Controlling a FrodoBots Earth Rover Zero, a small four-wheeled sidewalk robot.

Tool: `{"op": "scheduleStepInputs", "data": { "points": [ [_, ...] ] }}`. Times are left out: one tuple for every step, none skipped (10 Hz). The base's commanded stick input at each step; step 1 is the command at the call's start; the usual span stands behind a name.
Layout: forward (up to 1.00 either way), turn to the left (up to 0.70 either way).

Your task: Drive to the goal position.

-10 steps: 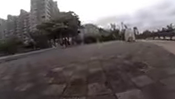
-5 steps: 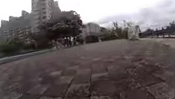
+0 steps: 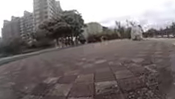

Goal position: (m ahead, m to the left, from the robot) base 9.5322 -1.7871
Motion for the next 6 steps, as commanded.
{"op": "scheduleStepInputs", "data": {
  "points": [
    [0.84, -0.33],
    [0.84, -0.33],
    [0.84, -0.25],
    [0.84, 0.00],
    [0.84, 0.00],
    [0.84, 0.00]
  ]
}}
